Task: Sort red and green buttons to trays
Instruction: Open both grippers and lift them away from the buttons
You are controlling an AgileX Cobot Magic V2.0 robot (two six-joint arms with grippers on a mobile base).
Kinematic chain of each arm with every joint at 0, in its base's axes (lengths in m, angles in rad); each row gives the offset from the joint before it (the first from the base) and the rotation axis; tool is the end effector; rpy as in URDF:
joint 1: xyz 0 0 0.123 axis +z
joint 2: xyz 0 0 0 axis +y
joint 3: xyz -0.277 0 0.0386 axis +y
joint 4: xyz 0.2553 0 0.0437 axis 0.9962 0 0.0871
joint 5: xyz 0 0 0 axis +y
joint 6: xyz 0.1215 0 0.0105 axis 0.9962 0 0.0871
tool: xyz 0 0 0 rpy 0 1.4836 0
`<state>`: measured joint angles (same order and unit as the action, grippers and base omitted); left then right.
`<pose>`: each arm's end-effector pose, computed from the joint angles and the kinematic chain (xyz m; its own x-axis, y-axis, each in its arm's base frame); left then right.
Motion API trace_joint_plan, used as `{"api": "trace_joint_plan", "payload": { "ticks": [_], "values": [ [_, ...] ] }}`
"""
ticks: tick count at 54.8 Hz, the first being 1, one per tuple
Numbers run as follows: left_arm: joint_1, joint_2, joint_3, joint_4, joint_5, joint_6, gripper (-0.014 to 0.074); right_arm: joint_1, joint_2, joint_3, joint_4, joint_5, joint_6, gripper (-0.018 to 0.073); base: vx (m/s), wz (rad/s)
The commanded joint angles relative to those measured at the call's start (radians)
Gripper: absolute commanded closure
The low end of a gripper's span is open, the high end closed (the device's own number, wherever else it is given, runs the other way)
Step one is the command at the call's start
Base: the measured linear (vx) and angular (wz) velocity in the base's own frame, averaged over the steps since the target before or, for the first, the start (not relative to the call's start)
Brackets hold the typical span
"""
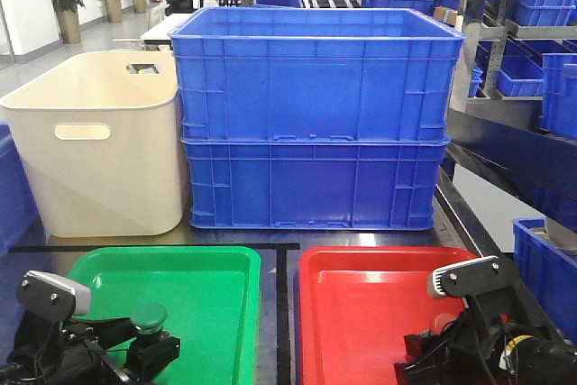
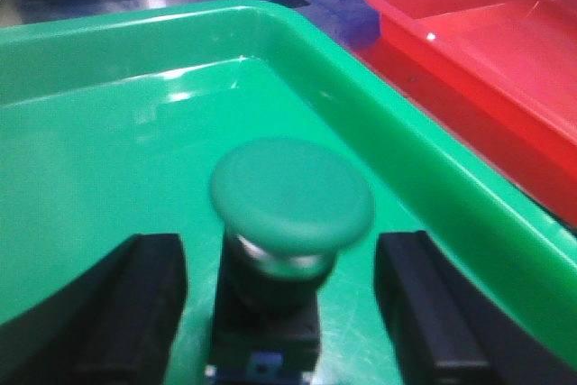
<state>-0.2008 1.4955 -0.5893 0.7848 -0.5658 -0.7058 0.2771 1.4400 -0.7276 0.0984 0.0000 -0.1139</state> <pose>0.2981 -0.1077 0.1844 -0.3814 0.0726 -0.9215 0.5250 0.8376 -0.1513 0.3104 0.0883 0.1974 -0.5586 -0.1750 -0.8107 -0.2823 0.9593 -0.0126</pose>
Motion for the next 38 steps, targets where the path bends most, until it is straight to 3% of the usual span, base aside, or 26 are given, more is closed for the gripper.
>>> {"api": "trace_joint_plan", "payload": {
  "ticks": [1, 12, 26, 38],
  "values": [
    [-0.006, -0.033, -0.031, -0.032, -0.105, -0.006, -0.0021, 0.001, -0.028, -0.034, 0.001, -0.077, 0.001, 0.0046, 0.00, 0.00],
    [-0.003, -0.056, -0.031, -0.032, -0.185, -0.006, -0.0012, 0.001, -0.039, -0.034, 0.001, -0.065, 0.001, -0.0072, 0.00, 0.00],
    [-0.001, -0.185, -0.031, -0.033, -0.188, 0.001, -0.0004, 0.001, -0.202, -0.034, 0.000, -0.040, 0.001, -0.0027, 0.00, 0.00],
    [-0.001, -0.401, -0.031, -0.033, -0.186, -0.004, 0.0009, 0.001, -0.465, -0.030, 0.032, 0.086, 0.022, 0.0006, 0.00, 0.00]
  ]
}}
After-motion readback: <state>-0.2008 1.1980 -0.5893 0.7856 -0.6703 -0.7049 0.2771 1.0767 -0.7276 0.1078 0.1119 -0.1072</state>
